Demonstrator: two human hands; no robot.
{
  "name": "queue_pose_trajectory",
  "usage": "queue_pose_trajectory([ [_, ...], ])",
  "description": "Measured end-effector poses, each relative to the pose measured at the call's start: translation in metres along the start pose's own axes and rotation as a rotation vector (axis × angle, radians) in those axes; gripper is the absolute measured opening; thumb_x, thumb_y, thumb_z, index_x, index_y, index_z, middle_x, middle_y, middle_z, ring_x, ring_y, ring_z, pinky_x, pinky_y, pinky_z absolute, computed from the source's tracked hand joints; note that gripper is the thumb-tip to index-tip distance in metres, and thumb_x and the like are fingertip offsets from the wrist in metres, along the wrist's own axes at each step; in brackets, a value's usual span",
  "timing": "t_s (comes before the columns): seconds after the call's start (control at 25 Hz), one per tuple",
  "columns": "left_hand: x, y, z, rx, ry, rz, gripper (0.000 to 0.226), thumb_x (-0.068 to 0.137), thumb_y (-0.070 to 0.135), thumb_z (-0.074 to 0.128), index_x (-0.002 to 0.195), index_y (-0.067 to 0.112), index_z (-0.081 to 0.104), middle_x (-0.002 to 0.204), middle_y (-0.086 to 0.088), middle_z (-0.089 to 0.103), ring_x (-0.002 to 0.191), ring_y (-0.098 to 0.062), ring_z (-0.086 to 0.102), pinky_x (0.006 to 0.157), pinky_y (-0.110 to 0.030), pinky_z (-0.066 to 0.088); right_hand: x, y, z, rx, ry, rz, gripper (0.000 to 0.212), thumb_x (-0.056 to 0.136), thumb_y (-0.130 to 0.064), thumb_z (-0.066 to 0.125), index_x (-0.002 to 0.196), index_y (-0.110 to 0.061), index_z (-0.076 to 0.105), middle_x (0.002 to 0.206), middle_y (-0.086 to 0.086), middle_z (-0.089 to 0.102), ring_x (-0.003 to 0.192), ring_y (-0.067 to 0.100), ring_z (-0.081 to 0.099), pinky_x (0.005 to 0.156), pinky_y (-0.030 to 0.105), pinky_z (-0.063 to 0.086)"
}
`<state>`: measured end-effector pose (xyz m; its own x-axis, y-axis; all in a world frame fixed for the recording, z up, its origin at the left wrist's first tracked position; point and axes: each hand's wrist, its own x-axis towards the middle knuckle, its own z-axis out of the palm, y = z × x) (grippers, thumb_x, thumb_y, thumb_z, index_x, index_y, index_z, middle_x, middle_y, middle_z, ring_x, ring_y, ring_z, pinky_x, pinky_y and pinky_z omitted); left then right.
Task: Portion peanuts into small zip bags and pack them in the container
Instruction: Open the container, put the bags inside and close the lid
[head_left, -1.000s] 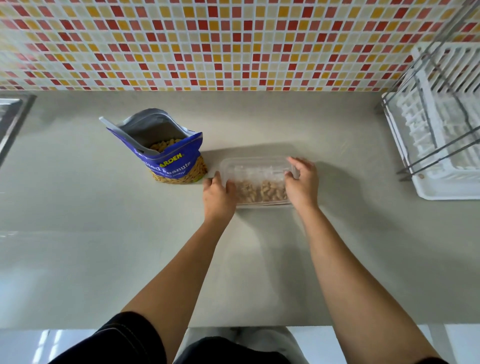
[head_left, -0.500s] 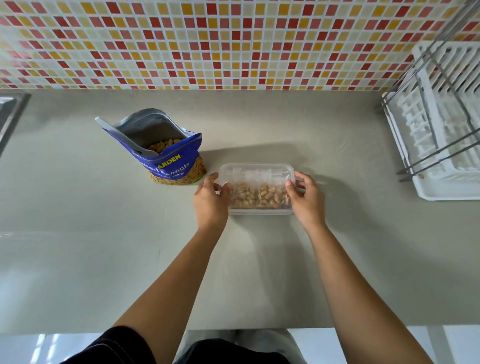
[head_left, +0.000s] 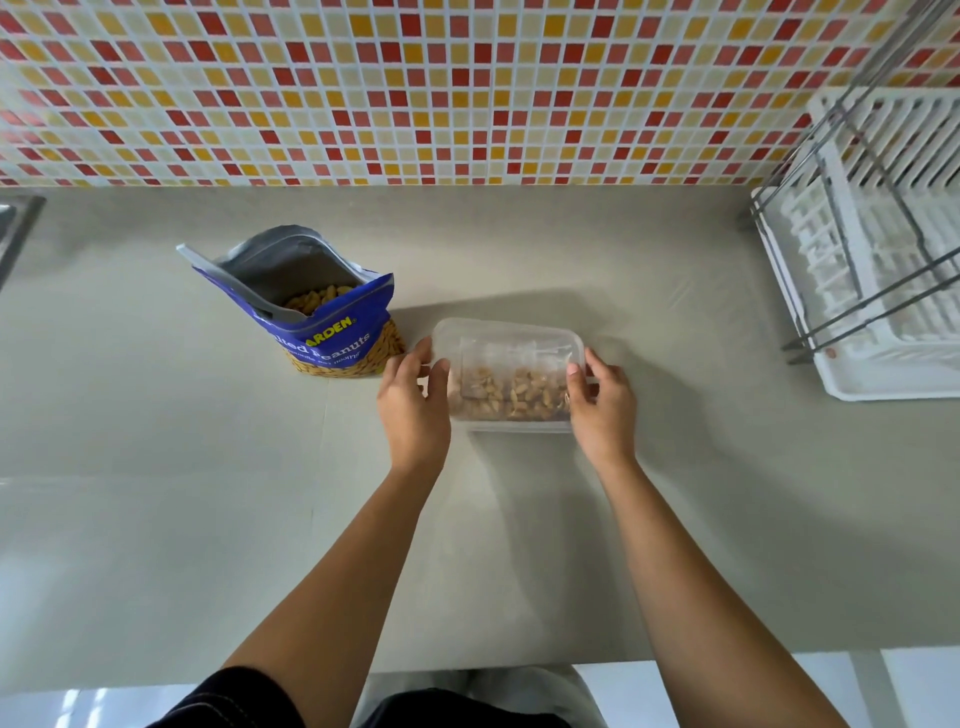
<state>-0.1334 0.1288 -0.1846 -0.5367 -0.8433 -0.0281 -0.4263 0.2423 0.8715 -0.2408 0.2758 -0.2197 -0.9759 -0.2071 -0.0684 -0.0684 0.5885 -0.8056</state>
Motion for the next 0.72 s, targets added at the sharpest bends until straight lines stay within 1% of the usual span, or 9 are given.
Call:
queue_pose_trajectory([
  [0.08,-0.001,-0.001,-0.002,-0.045,-0.007,-0.004,0.033,0.091,0.015,0.056,0.123,0.009,0.058,0.111,-0.008,0.057,0.088,-0.011,0.053,0.082,-0.029,0.050,-0.001,0.001,0.000,0.039,0.003,0.003,0.036,0.094,-0.025,0.051,0.128,-0.011,0.056,0.103,0.012,0.056,0.085,0.029,0.061,0.086,0.031,0.047],
  [0.16,-0.001,-0.004,0.000,-0.061,-0.021,-0.022,0.034,0.091,0.016,0.057,0.125,0.010,0.057,0.114,-0.008,0.056,0.089,-0.012,0.053,0.083,-0.028,0.050,-0.002,0.000,-0.002,0.072,0.032,-0.037,0.035,0.094,-0.023,0.053,0.126,-0.010,0.057,0.102,0.008,0.052,0.086,0.027,0.061,0.087,0.033,0.049],
  [0.2,-0.001,-0.006,0.001,-0.064,-0.023,-0.033,0.034,0.091,0.016,0.056,0.125,0.009,0.056,0.115,-0.010,0.055,0.090,-0.012,0.053,0.083,-0.025,0.049,-0.002,-0.001,-0.002,0.087,0.048,-0.053,0.035,0.093,-0.021,0.054,0.126,-0.009,0.058,0.102,0.005,0.049,0.086,0.026,0.060,0.088,0.032,0.049],
  [0.28,0.001,-0.008,0.004,-0.058,-0.035,-0.056,0.034,0.092,0.015,0.055,0.125,0.006,0.056,0.117,-0.012,0.054,0.091,-0.012,0.052,0.078,-0.016,0.045,0.001,-0.003,-0.003,0.106,0.047,-0.051,0.035,0.093,-0.020,0.054,0.126,-0.009,0.057,0.104,0.002,0.046,0.088,0.023,0.058,0.087,0.024,0.044],
  [0.36,0.003,-0.008,0.006,-0.020,-0.052,-0.078,0.035,0.093,0.016,0.053,0.126,0.004,0.055,0.118,-0.013,0.054,0.091,-0.012,0.051,0.076,-0.013,0.042,0.005,-0.004,-0.002,0.085,0.023,-0.036,0.035,0.094,-0.021,0.053,0.127,-0.010,0.056,0.104,0.006,0.048,0.087,0.020,0.056,0.086,0.018,0.039],
  [0.44,0.004,-0.009,0.007,0.010,-0.053,-0.083,0.035,0.093,0.016,0.053,0.125,0.002,0.055,0.119,-0.015,0.054,0.090,-0.011,0.050,0.075,-0.009,0.039,0.007,0.000,0.000,0.047,0.014,-0.027,0.036,0.094,-0.022,0.053,0.127,-0.009,0.056,0.101,0.011,0.052,0.082,0.020,0.055,0.083,0.016,0.036],
  [0.56,0.006,-0.010,0.007,0.063,-0.047,-0.073,0.033,0.093,0.018,0.053,0.122,0.003,0.057,0.117,-0.014,0.057,0.087,-0.010,0.049,0.072,-0.004,0.032,0.009,0.008,0.005,0.021,0.002,0.000,0.035,0.095,-0.026,0.051,0.125,-0.010,0.058,0.098,0.013,0.062,0.078,0.017,0.055,0.076,0.018,0.037],
  [0.68,0.008,-0.012,0.006,0.062,-0.041,-0.095,0.031,0.092,0.020,0.055,0.120,0.007,0.059,0.113,-0.010,0.062,0.085,-0.009,0.052,0.061,-0.004,0.037,0.010,0.010,0.005,-0.004,-0.020,-0.005,0.033,0.095,-0.030,0.049,0.120,-0.013,0.062,0.096,0.011,0.067,0.082,0.020,0.061,0.076,0.024,0.042],
  [0.72,0.009,-0.013,0.006,0.050,-0.034,-0.098,0.031,0.092,0.020,0.056,0.119,0.008,0.059,0.112,-0.010,0.063,0.085,-0.009,0.053,0.061,-0.003,0.037,0.011,0.012,0.006,-0.002,-0.014,-0.017,0.032,0.095,-0.030,0.049,0.118,-0.013,0.062,0.095,0.010,0.068,0.084,0.022,0.062,0.077,0.025,0.043],
])
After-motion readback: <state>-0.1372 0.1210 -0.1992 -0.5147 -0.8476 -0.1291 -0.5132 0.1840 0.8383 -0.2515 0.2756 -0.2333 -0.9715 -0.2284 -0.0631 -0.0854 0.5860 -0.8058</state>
